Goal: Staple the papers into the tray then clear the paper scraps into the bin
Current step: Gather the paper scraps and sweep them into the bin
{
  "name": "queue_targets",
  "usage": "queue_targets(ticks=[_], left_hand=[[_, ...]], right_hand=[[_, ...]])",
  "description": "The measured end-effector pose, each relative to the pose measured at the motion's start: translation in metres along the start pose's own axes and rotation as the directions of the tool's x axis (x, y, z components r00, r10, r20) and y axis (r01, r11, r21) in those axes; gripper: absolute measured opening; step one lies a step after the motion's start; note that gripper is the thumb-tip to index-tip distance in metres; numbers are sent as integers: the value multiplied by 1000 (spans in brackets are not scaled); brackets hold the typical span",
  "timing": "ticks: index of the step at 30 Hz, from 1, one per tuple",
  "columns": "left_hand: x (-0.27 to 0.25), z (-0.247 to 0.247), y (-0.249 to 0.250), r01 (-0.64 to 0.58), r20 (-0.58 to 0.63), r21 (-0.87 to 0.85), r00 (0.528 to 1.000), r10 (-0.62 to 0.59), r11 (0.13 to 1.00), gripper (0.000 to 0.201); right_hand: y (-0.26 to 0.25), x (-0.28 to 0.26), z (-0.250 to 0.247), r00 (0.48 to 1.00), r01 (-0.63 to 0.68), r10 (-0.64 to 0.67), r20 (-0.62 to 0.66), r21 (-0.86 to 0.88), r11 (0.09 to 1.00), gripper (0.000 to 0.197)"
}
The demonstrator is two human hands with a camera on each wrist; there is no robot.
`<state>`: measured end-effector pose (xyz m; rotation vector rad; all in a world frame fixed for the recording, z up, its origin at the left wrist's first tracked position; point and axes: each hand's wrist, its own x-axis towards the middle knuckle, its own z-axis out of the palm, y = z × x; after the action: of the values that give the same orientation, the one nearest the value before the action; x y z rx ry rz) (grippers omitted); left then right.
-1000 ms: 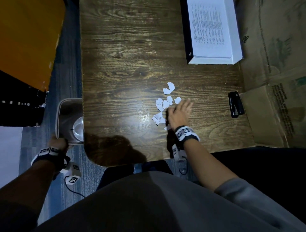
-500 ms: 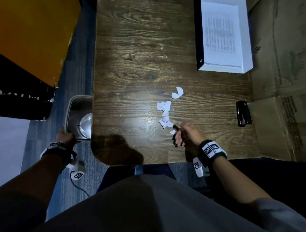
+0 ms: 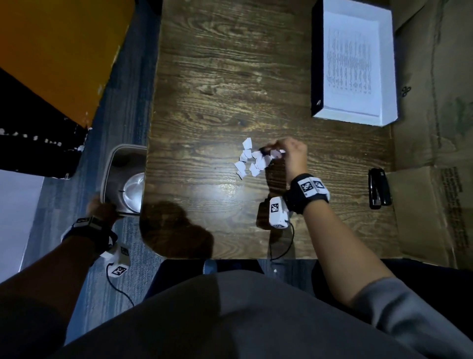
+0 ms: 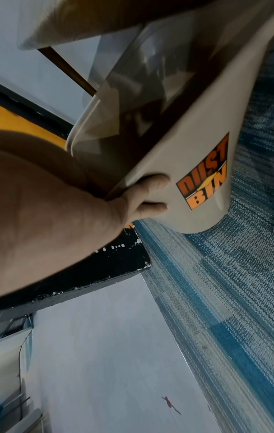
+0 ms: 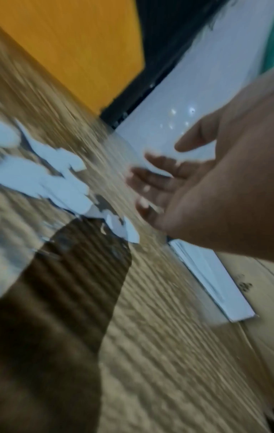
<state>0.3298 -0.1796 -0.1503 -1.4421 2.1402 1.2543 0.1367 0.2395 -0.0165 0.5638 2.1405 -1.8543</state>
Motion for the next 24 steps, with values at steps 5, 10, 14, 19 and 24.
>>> queue_targets(ticks=[5, 10, 14, 19, 24], left_hand=[[12, -8, -6, 59, 24, 123, 998, -62, 991, 34], [-5, -5, 7, 49, -8, -103, 999, -50, 993, 23], [-9, -12, 13, 81, 52, -66, 996, -78, 994, 25], [-13, -8, 9, 63, 50, -143, 997, -57, 988, 27], [-27, -6, 19, 64, 34, -159, 998, -60, 985, 41]], right_hand=[[19, 29, -28, 981, -162, 17, -192, -777, 609, 62], [45, -8, 35, 997, -9, 68, 20, -915, 404, 77], [51, -44, 75, 955, 245, 38, 293, -859, 449, 75], [49, -47, 42, 975, 223, -120, 189, -793, 567, 65], [61, -34, -11, 985, -160, 31, -172, -822, 547, 69]])
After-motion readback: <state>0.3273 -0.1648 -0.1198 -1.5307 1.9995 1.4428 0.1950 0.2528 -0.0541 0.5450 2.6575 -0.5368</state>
